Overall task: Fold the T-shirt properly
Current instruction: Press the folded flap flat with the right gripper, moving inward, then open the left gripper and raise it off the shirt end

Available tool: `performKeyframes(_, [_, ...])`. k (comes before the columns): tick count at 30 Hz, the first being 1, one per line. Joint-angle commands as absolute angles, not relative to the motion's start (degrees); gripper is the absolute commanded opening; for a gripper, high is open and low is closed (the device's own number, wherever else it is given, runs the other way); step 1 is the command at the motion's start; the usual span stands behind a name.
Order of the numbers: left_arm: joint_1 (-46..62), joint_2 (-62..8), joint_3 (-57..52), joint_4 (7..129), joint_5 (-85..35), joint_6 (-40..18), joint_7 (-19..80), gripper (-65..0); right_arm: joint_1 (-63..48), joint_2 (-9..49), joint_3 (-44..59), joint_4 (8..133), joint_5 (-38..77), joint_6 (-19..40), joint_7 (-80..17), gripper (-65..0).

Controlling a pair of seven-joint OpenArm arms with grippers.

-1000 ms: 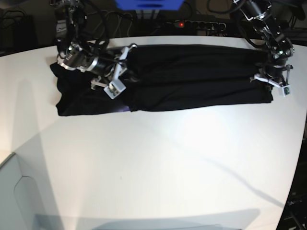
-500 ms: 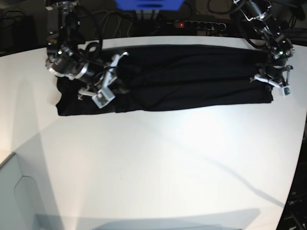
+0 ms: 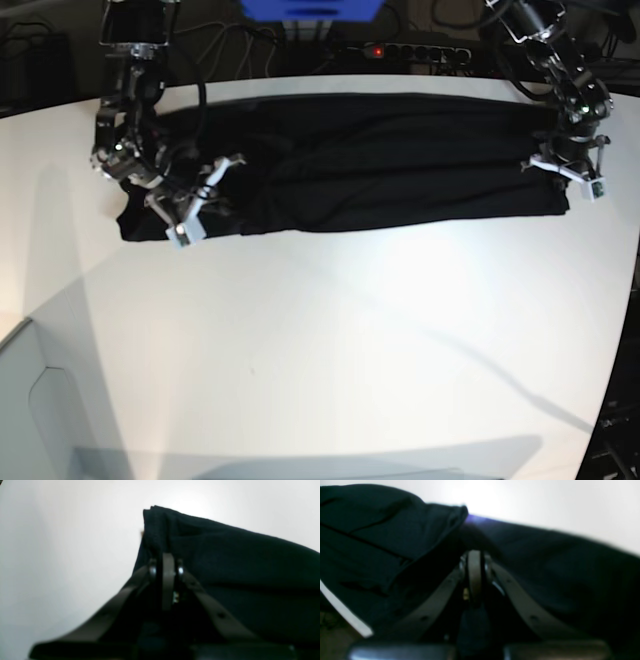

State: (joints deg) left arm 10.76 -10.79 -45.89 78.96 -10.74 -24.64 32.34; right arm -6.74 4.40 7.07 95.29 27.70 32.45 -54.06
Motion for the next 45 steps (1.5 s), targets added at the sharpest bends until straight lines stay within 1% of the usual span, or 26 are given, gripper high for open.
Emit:
performKeyframes(1, [10.95, -11.38, -45.93, 79.34, -10.24, -24.66, 33.80, -65.0, -6.37, 4.35, 7.16, 96.84, 29.23, 32.04, -52.70, -65.0])
performKeyframes(5, [10.95, -11.38, -45.93, 79.34, -10.24, -24.66, 33.80, -65.0, -8.31, 3.65, 4.53, 99.82, 28.97, 31.87, -52.70, -65.0])
performKeyframes(11, [10.95, -11.38, -45.93, 79.34, -10.24, -24.66, 33.80, -65.0, -11.91, 2.42, -2.68, 104.13, 28.97, 31.69, -52.70, -65.0])
performKeyframes(19, [10.95, -11.47, -45.93, 79.34, -10.24, -24.66, 33.71, -65.0, -14.81, 2.07, -9.63, 104.84, 29.14, 31.69, -53.14, -65.0])
performKeyframes(26, [10.95, -11.47, -46.02, 79.96, -10.24, -24.66, 33.71, -65.0, -15.25, 3.74, -10.07, 112.84, 29.32, 31.69, -53.23, -65.0])
performKeyframes(29, [11.03, -11.21, -47.08, 82.95, -10.77, -24.66, 33.89, -65.0, -14.99, 3.91, -9.80, 114.95, 29.05, 31.69, -53.23, -65.0])
performKeyframes(31, [11.03, -10.07, -49.89, 85.93, -12.88, -24.66, 34.24, -65.0, -14.81, 5.05, -9.71, 114.95, 29.05, 31.69, -53.23, -65.0])
performKeyframes(35, [11.03, -9.71, -52.35, 91.91, -16.13, -24.66, 34.51, -65.0, -14.73, 5.32, -9.71, 114.95, 29.05, 31.69, -52.88, -65.0])
performKeyframes(38, [11.65, -9.98, -52.44, 95.60, -17.89, -24.66, 37.23, -64.7, -14.73, 5.32, -9.63, 114.95, 29.05, 31.69, -52.88, -65.0])
performKeyframes(40, [11.74, -10.07, -52.44, 97.63, -19.56, -24.66, 38.90, -61.4, -14.73, 5.32, -9.63, 114.95, 29.05, 31.69, -52.79, -65.0])
performKeyframes(43, [11.74, -9.98, -52.53, 99.82, -21.05, -24.66, 40.84, -49.9, -14.73, 5.32, -9.63, 115.03, 29.05, 31.69, -52.79, -65.0])
performKeyframes(45, [11.74, -9.63, -52.44, 100.53, -21.23, -24.66, 42.15, -45.1, -14.73, 5.32, -9.63, 115.03, 29.05, 31.69, -52.79, -65.0])
